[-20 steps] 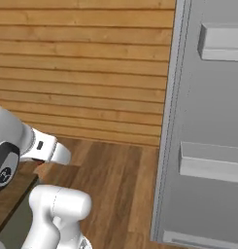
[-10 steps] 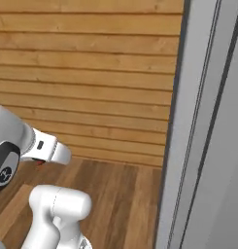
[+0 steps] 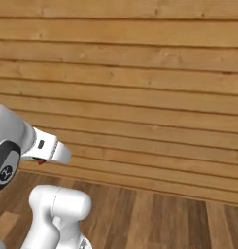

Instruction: Take the strawberry from the fridge and place it on top of the pancake, located on the dining counter.

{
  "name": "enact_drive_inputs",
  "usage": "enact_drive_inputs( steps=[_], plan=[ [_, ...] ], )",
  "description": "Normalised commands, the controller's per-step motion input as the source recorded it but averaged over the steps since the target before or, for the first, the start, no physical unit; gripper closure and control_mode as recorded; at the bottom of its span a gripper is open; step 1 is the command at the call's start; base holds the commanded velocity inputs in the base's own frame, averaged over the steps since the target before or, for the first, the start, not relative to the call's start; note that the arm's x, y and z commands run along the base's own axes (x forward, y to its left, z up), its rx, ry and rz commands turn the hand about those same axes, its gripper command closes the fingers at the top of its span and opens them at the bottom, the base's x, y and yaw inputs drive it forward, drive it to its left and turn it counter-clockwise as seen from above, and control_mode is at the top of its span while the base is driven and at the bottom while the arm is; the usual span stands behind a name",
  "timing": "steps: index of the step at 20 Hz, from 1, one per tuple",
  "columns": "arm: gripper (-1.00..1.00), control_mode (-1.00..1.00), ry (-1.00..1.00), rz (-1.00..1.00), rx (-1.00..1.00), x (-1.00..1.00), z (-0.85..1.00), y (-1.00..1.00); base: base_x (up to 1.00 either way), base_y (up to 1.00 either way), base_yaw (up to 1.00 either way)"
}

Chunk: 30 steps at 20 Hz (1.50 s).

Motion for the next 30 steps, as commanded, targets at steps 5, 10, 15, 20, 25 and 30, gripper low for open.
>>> enact_drive_inputs(
  steps=[5,10,15,20,25,30],
  plan=[
    [1.00,1.00,0.00,0.00,0.00,0.00,0.00,0.00,0.99,0.71,0.27],
    [1.00,1.00,0.00,0.00,0.00,0.00,0.00,0.00,0.80,0.13,0.74],
    [1.00,1.00,0.00,0.00,0.00,0.00,0.00,0.00,0.82,0.00,0.86],
    [1.00,1.00,0.00,0.00,0.00,0.00,0.00,0.00,0.77,0.00,0.87],
    [1.00,1.00,0.00,0.00,0.00,0.00,0.00,0.00,0.64,0.00,0.91],
    [1.00,1.00,0.00,0.00,0.00,0.00,0.00,0.00,0.53,0.00,0.94]
  ],
)
